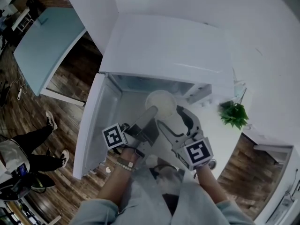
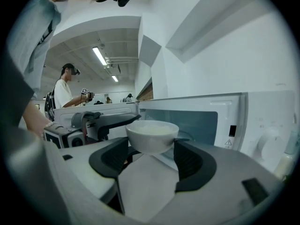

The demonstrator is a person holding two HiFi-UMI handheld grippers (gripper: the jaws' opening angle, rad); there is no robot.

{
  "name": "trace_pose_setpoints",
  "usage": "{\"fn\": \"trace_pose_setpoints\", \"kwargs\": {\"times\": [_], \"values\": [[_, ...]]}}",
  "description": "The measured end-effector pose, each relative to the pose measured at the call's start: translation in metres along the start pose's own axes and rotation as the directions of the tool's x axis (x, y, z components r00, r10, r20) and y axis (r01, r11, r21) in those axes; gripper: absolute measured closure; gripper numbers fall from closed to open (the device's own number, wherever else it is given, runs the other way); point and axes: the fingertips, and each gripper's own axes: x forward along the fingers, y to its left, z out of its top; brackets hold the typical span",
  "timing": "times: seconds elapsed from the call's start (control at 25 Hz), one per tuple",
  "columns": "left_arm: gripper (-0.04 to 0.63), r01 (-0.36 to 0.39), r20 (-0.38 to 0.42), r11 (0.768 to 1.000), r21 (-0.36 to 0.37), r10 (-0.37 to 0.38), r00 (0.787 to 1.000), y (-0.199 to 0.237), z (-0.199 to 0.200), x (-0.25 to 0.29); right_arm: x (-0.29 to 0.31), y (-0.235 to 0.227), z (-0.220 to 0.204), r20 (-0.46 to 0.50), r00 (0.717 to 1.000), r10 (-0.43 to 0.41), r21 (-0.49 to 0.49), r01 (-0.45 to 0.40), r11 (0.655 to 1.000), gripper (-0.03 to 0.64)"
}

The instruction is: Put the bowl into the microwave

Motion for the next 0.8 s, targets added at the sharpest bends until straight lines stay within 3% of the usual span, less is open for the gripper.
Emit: {"fn": "trace_pose_setpoints", "kwargs": {"times": [0.8], "values": [[0.333,-0.098,0.007,0.995,-0.032,0.098,0.995,0.068,0.048,0.026,0.062,-0.040,-0.039,-0.095,0.994,-0.058,0.029,0.061,0.998,0.318]]}}
